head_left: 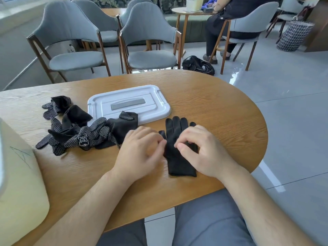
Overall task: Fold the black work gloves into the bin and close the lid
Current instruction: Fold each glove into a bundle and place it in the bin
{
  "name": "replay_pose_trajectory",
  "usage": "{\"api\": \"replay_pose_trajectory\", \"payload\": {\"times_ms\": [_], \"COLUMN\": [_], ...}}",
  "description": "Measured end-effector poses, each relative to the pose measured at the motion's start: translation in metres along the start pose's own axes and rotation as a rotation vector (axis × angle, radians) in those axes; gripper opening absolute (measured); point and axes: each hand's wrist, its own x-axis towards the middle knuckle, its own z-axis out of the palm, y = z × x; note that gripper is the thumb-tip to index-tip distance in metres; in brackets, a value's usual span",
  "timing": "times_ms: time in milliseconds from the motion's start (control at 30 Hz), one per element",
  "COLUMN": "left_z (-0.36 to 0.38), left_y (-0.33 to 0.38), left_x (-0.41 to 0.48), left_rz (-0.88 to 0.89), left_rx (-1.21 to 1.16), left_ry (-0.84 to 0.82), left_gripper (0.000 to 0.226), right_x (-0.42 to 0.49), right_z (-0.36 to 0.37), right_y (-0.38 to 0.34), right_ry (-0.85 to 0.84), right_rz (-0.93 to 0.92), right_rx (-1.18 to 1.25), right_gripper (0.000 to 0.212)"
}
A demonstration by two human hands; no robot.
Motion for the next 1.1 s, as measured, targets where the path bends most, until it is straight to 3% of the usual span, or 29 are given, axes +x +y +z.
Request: {"api": "replay_pose_trajectory", "payload": {"times_ms": [100,200,400,533,700,767,833,967,1033,1100], "left_z": [-0.01,-0.022,-0.026,-0.026,-0.029,-0.032,-0.035,-0.044,-0.046,-0.047], "left_y": [-0.023,-0.052,-0.078,-0.081,-0.071,-0.064,-0.056,-0.05,-0.049,-0.046], "left_x": [0.014,0.024,0.006,0.007,0.01,0.012,0.014,0.018,0.018,0.019], "left_rz": [-0.229,-0.408,-0.522,-0.49,-0.459,-0.534,-0.65,-0.733,-0.737,-0.734], "left_rx": [0.202,0.406,0.46,0.32,0.056,-0.18,-0.477,-0.652,-0.715,-0.777], "left_ry": [0.14,0.067,0.035,0.031,0.125,0.171,0.226,0.251,0.279,0.31], "left_gripper": [0.015,0.027,0.034,0.033,0.029,0.021,0.029,0.036,0.028,0.019], "right_x": [0.035,0.07,0.108,0.11,0.105,0.103,0.102,0.1,0.098,0.096], "right_z": [0.024,0.055,0.096,0.11,0.106,0.099,0.092,0.081,0.076,0.076], "right_y": [-0.016,-0.034,-0.06,-0.061,-0.057,-0.055,-0.054,-0.053,-0.056,-0.061], "right_ry": [0.015,-0.048,-0.062,0.035,0.168,0.187,0.187,0.177,0.16,0.125], "right_rz": [0.061,0.139,0.366,0.354,0.195,0.125,0.057,-0.11,-0.052,0.158], "right_rx": [-0.04,-0.078,0.056,0.085,0.189,0.209,0.219,0.2,0.34,0.576], "right_gripper": [0.017,0.027,0.034,0.025,0.029,0.031,0.032,0.038,0.04,0.039]}}
